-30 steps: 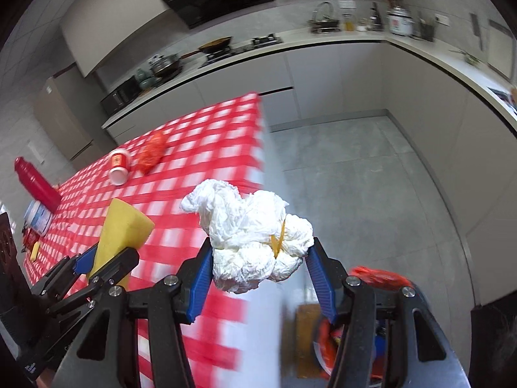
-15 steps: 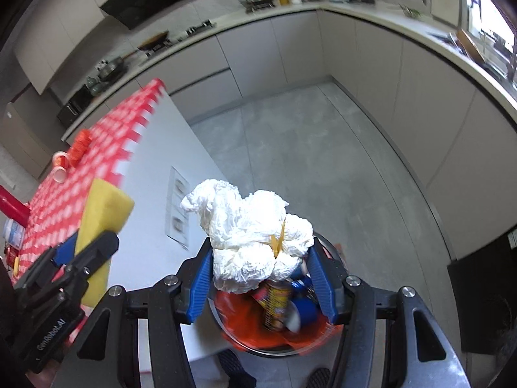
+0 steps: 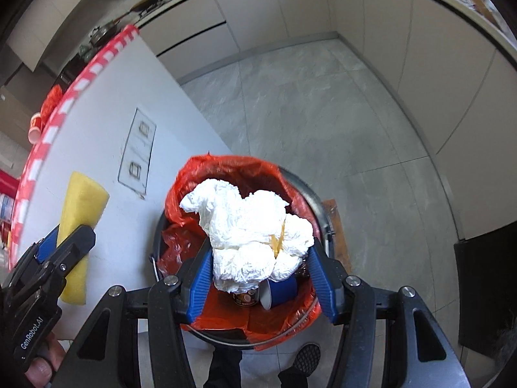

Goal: Collect trash
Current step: 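Open the right tool to drop the tissue while the left tool drops the sponge, then move both tools back over the table toward the red cup and bag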

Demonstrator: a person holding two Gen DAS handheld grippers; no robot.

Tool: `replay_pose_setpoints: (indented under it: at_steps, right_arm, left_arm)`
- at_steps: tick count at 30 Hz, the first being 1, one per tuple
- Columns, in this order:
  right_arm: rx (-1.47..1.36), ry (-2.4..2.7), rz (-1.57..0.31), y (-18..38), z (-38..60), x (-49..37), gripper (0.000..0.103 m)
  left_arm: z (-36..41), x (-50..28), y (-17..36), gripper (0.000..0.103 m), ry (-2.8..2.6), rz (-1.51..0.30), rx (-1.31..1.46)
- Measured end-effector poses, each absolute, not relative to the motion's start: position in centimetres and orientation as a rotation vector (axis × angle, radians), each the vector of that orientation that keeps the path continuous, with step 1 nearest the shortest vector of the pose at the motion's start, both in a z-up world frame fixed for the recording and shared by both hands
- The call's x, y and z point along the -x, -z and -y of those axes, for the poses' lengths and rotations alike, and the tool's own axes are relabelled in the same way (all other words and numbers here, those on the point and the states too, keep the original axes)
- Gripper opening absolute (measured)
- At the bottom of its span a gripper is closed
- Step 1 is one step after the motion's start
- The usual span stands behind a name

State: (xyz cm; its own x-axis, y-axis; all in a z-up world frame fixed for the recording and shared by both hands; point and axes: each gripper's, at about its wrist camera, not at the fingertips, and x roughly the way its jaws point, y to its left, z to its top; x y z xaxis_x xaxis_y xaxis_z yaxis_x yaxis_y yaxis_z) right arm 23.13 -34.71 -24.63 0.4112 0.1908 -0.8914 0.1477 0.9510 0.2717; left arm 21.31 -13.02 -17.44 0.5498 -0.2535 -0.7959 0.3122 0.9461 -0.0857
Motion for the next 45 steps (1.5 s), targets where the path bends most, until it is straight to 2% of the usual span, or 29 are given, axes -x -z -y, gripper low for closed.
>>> replay_pose_setpoints:
  at_steps: [4,6,16,19,20,22,23,24,34,45]
  right_arm:
    - [-0.324,-0.058,-1.187,27.0,34.7,-23.8,0.061]
    - [-0.317,-0.036,-1.177,27.6,35.0,-24.0,0.081]
    - [-0.394,-0.014,-1.071,25.7,38.3,-24.0,0.082]
    - [-0.415,0.002,-1.053,25.3,39.5,-23.7,0.082]
    - [-0.421,0.012,-1.047,25.1,40.0,-23.5,0.082]
    - [-0.432,0.022,-1.036,24.7,40.8,-23.1,0.082]
    - [-0.435,0.028,-1.032,24.5,41.1,-22.9,0.082]
    - [-0.437,0.030,-1.028,24.2,41.4,-22.7,0.082]
    - [-0.463,0.030,-0.980,20.4,41.7,-22.0,0.082]
    - [-0.450,-0.034,-0.896,13.0,37.7,-22.5,0.082]
  left_arm:
    - [12.8,-21.1,18.8,0.051,0.301,-0.948,-0.060]
    - [12.8,-20.9,19.5,0.051,0.289,-0.959,-0.060]
    - [15.6,-20.1,23.3,0.051,0.297,-1.012,-0.022]
    - [17.5,-19.9,24.4,0.055,0.326,-1.019,0.009]
    - [18.2,-19.8,24.6,0.061,0.333,-1.016,0.010]
    - [19.4,-19.7,24.8,0.083,0.304,-1.005,-0.013]
    - [19.6,-19.7,24.8,0.098,0.265,-1.011,-0.028]
    - [19.6,-19.6,24.4,0.101,0.224,-1.002,-0.031]
    - [19.0,-18.9,18.7,0.101,0.246,-0.939,-0.033]
    - [15.5,-18.7,10.6,0.101,0.242,-0.857,-0.023]
